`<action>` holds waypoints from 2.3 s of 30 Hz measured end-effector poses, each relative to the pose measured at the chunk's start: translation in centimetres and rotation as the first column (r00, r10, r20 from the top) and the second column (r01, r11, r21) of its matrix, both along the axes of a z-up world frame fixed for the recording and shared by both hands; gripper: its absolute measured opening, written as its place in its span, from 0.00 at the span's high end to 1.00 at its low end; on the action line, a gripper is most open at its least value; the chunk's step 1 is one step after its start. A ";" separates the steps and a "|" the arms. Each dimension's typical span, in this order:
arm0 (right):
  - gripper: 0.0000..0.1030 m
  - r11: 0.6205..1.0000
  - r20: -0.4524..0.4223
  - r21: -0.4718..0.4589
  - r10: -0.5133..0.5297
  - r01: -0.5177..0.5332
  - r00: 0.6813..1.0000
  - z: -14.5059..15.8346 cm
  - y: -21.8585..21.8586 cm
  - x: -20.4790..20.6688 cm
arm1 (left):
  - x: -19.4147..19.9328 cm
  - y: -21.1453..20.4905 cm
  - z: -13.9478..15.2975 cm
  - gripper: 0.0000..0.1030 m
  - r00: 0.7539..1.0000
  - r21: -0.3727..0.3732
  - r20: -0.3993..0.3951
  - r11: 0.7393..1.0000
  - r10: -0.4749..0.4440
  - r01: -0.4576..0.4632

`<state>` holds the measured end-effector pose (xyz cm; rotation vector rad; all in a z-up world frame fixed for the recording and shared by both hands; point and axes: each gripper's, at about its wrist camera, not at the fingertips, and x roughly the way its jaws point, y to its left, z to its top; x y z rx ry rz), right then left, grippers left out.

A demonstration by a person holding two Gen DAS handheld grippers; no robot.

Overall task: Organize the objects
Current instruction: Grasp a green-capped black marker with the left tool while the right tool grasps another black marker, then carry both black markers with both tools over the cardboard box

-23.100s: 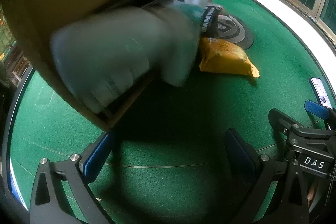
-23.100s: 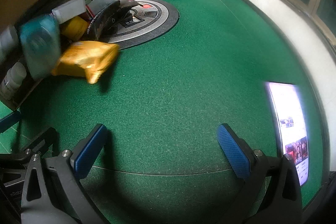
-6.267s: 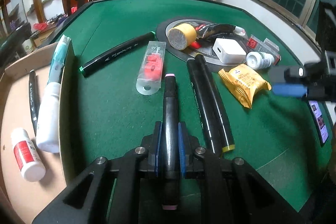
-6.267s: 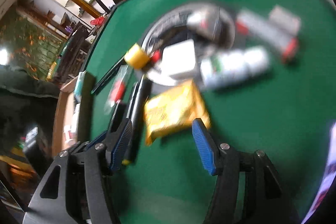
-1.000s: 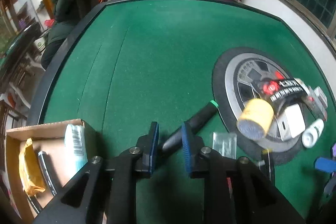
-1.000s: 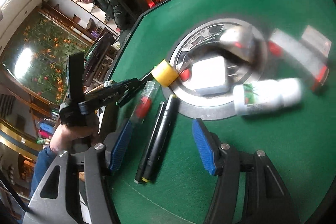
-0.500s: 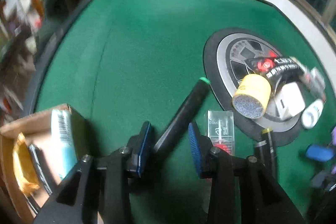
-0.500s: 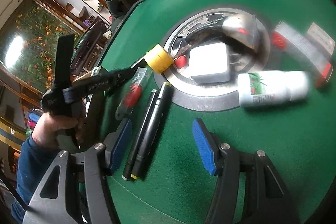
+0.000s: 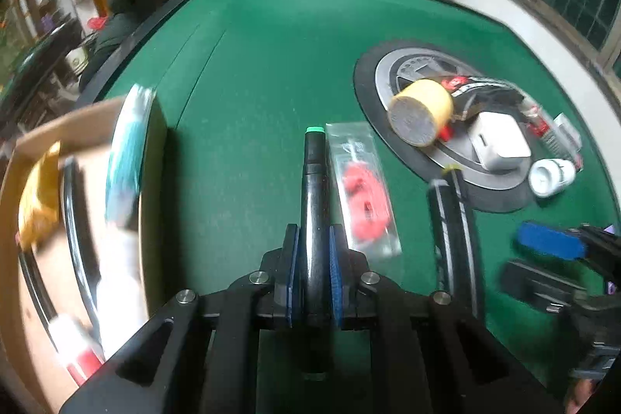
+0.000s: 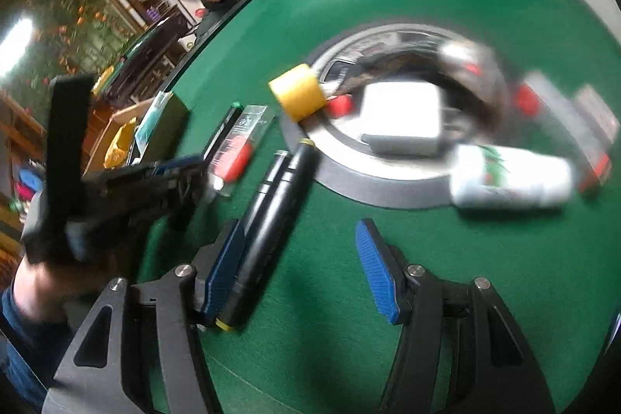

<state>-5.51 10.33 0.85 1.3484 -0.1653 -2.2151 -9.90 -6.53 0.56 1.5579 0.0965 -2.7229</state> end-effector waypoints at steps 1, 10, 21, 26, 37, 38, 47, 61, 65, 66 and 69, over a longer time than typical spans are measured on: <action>0.45 1.000 0.000 0.017 0.005 -0.005 1.000 -0.1 -0.6 0.0 | 0.3 0.2 0.0 0.89 1.000 -0.011 -0.011 1.000 0.000 -0.001; 0.79 0.970 -0.075 0.242 0.014 0.005 0.997 -0.9 -2.2 0.7 | 1.2 0.5 0.0 0.89 0.999 -0.033 -0.051 0.999 0.003 -0.005; 0.88 0.964 -0.137 0.265 0.061 -0.023 0.989 -0.7 -0.4 1.3 | 2.3 0.5 -0.5 0.89 0.997 0.019 -0.077 1.000 0.019 -0.018; 0.88 0.977 -0.139 0.211 0.051 -0.021 0.989 0.2 0.8 1.6 | 3.2 0.2 -0.3 0.89 0.996 0.051 -0.082 0.998 0.029 -0.025; 0.88 0.987 -0.140 0.160 0.051 -0.028 0.989 0.9 -0.3 1.0 | 4.8 0.1 1.2 0.89 0.989 0.093 -0.141 0.995 0.037 -0.024; 0.88 0.987 -0.139 0.159 0.054 -0.032 0.989 0.8 -0.5 0.9 | 5.0 0.1 1.6 0.89 0.988 0.097 -0.150 0.995 0.034 -0.020; 0.88 0.989 -0.145 0.144 0.062 -0.041 0.988 0.8 -1.0 1.2 | 6.4 0.1 3.9 0.89 0.978 0.120 -0.205 0.993 0.020 0.004; 0.88 0.996 -0.132 0.055 0.072 -0.065 0.989 1.6 -2.5 2.4 | 11.0 -4.4 6.6 0.89 0.951 0.181 -0.295 0.983 0.092 -0.039; 0.88 0.995 -0.119 0.004 0.096 -0.097 0.988 2.2 -4.3 3.3 | 12.3 -6.8 7.0 0.89 0.940 0.208 -0.309 0.975 0.146 -0.083; 0.88 0.994 -0.117 -0.004 0.105 -0.106 0.988 2.3 -4.9 3.5 | 12.6 -7.4 7.0 0.89 0.937 0.212 -0.312 0.973 0.155 -0.090; 0.88 0.988 -0.120 -0.026 0.146 -0.150 0.982 3.1 -7.2 4.3 | 13.6 -9.3 7.2 0.89 0.927 0.221 -0.322 0.968 0.191 -0.122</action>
